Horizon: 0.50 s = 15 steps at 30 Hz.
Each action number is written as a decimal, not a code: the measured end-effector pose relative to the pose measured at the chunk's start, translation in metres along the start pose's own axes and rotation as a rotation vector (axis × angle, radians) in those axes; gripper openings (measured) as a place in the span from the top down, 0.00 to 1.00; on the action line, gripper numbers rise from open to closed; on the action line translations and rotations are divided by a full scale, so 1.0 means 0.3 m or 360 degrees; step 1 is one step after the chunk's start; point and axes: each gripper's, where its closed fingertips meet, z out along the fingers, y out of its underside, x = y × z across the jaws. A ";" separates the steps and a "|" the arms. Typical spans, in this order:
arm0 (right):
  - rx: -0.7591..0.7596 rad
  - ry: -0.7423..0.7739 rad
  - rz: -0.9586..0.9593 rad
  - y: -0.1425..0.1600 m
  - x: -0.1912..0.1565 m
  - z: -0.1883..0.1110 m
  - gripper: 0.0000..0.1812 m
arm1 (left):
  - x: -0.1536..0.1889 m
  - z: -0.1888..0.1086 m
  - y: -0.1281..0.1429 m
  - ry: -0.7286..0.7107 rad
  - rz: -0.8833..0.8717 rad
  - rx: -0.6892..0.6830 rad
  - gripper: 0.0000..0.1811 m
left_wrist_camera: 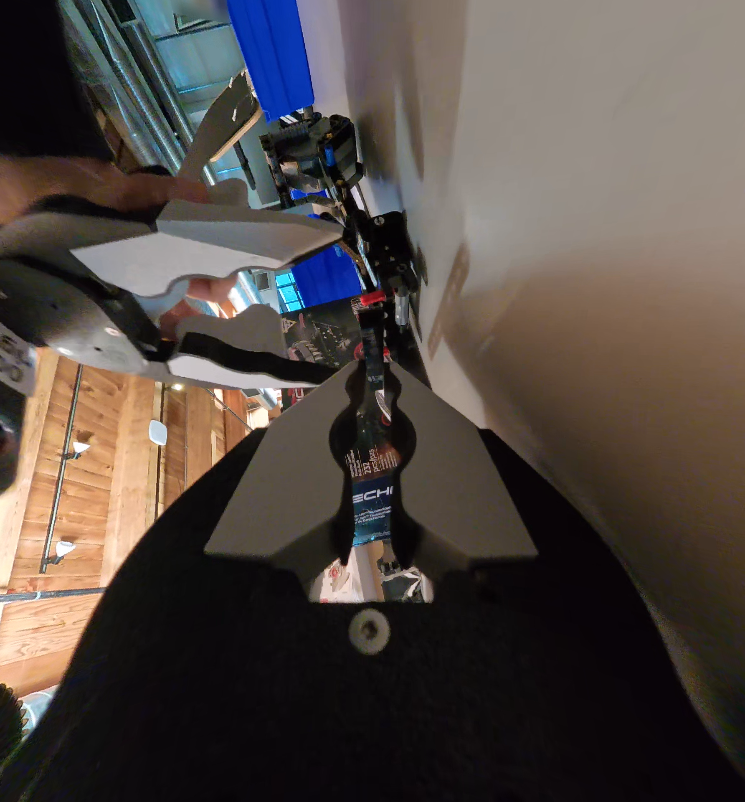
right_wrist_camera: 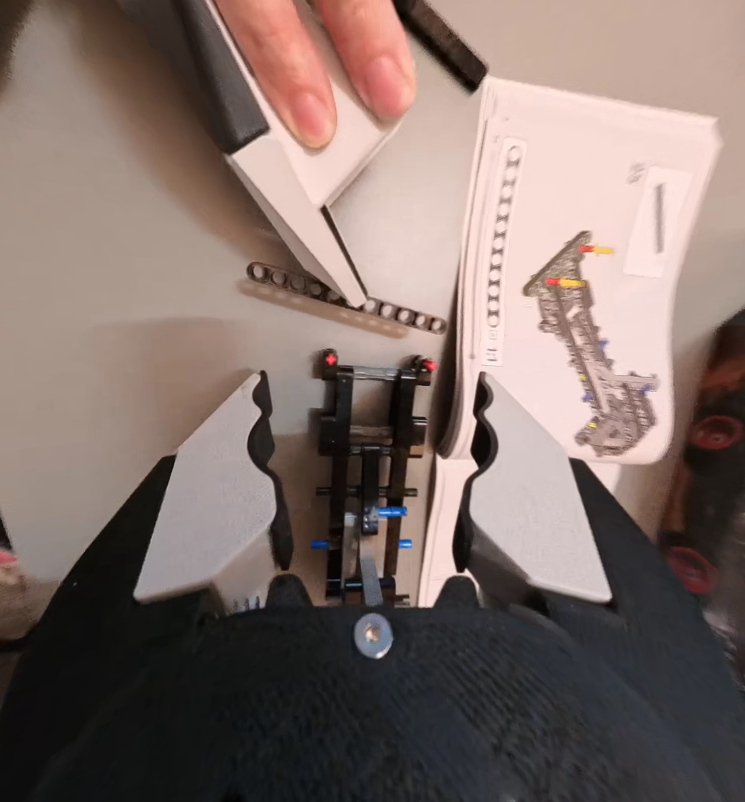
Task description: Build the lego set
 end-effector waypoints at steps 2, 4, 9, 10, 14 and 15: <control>-0.0066 -0.0097 0.0030 0.016 -0.009 0.030 0.51 | 0.001 0.001 0.002 0.0003 0.0006 -0.0006 0.98; -0.0150 -0.0090 -0.0006 0.041 0.000 0.047 0.54 | 0.001 0.000 0.006 0.0002 -0.0001 -0.0012 0.98; -0.0149 -0.0087 0.0052 0.035 0.013 0.071 0.60 | -0.005 0.002 0.019 0.0001 -0.0048 -0.0014 0.98; -0.0171 -0.0102 0.0047 0.041 0.006 0.072 0.63 | -0.006 0.003 0.019 0.0001 -0.0054 -0.0012 0.98; -0.0169 -0.0078 0.0018 0.036 -0.001 0.078 0.65 | -0.003 0.008 0.011 0.0012 -0.0069 -0.0003 0.98; -0.0173 -0.0077 0.0015 0.038 -0.003 0.082 0.65 | -0.003 0.011 0.011 0.0010 -0.0068 -0.0011 0.98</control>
